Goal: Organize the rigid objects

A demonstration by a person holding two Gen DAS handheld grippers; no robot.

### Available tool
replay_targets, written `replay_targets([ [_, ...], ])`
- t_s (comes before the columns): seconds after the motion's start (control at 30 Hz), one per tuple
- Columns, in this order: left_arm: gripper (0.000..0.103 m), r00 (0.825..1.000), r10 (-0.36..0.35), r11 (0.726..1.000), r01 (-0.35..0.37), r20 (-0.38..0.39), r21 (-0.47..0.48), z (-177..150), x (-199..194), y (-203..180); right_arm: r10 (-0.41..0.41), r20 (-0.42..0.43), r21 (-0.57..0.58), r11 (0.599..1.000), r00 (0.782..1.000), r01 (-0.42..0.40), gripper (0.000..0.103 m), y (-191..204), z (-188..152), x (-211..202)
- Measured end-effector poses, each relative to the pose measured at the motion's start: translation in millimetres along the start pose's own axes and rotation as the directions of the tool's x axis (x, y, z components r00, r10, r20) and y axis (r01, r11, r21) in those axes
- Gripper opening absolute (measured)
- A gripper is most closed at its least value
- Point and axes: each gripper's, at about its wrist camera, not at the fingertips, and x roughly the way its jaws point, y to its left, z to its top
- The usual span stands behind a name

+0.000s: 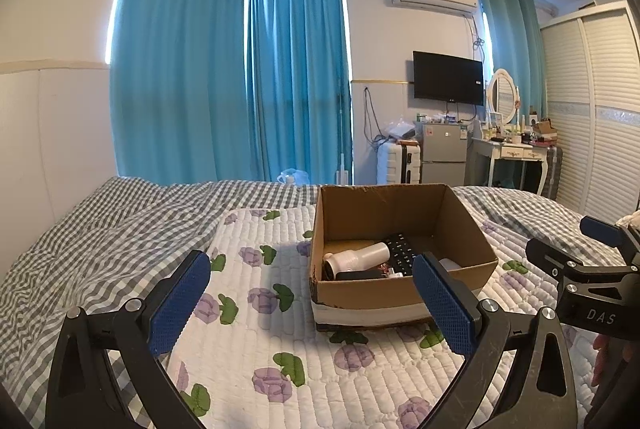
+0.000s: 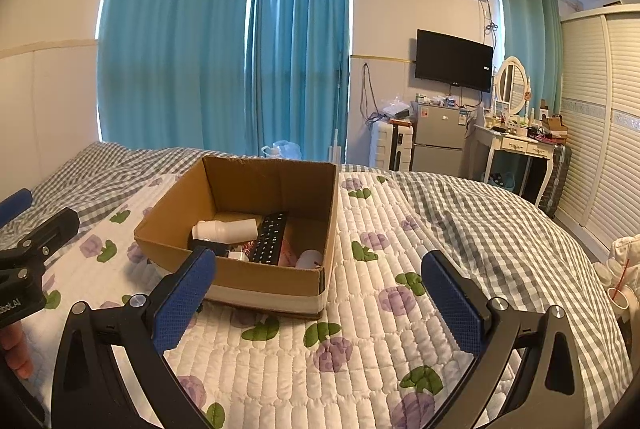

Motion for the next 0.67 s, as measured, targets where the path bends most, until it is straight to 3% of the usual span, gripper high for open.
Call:
replay_targets([
  [0.67, 0.103, 1.0, -0.015, 1.0, 0.015, -0.013, -0.013, -0.9, 2.2, 2.7, -0.01, -0.032, -0.013, 1.0, 0.999, 0.01, 0.103, 1.7, -2.2, 5.4],
])
